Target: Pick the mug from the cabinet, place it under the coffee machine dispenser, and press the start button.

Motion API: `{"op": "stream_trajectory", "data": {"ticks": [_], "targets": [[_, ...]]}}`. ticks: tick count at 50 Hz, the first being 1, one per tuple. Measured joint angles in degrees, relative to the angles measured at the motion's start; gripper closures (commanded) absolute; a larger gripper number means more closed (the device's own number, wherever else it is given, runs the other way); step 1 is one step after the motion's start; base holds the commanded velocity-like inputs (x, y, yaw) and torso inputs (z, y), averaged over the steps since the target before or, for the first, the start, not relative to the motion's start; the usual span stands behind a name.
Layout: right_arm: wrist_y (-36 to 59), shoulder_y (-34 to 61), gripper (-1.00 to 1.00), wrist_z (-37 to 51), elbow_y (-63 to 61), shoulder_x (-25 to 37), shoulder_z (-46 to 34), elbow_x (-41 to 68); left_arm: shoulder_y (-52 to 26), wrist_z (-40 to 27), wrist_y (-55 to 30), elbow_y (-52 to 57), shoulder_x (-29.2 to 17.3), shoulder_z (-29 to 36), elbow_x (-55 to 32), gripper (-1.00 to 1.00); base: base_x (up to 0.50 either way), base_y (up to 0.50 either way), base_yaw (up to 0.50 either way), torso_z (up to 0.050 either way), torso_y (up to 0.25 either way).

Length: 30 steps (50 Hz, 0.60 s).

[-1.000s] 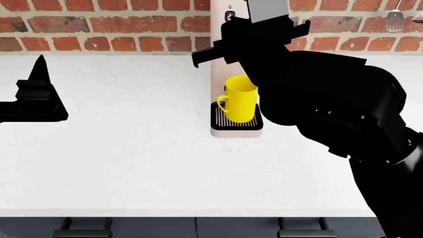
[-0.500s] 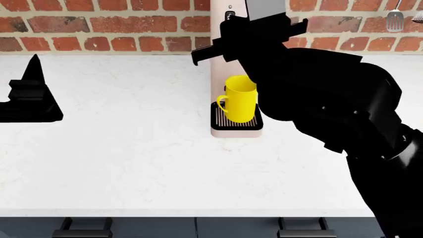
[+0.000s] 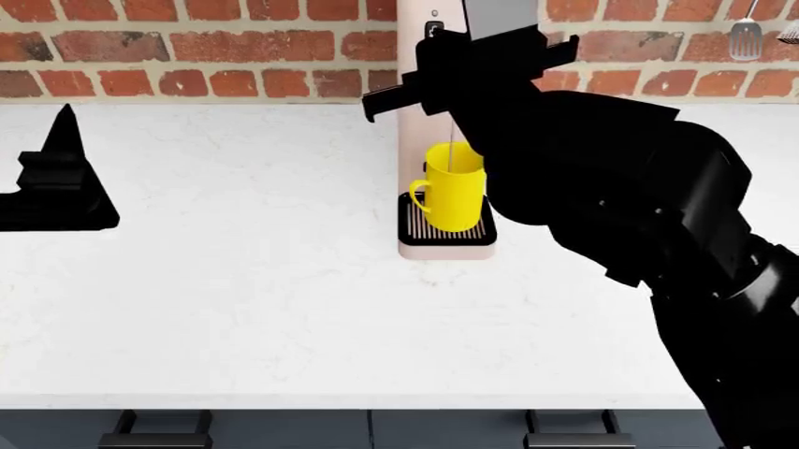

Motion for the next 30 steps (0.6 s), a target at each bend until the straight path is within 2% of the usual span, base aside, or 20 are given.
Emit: {"op": "stream_trajectory", "data": {"ticks": [25, 26, 30], "targets": [[0.90, 0.08, 1.00, 1.23, -1.45, 0.52, 0.13, 1.36, 0.16, 0.00, 0.36, -0.03, -0.34, -0.09, -0.03, -1.00, 0.00, 0.00, 0.00, 0.000, 0.000], [1.00, 0.09, -1.00, 1.33, -1.55, 0.54, 0.16, 1.46, 0.16, -0.02, 0.37, -0.03, -0.36, -0.09, -0.05, -1.00, 0.00, 0.00, 0.00, 0.000, 0.000], [2.78, 0.36, -1.00, 3.32, -3.96, 0.97, 0.44, 3.50, 0.27, -0.18, 0.41, 0.03, -0.40, -0.13, -0.02, -1.00, 0.00, 0.00, 0.00, 0.000, 0.000]]}}
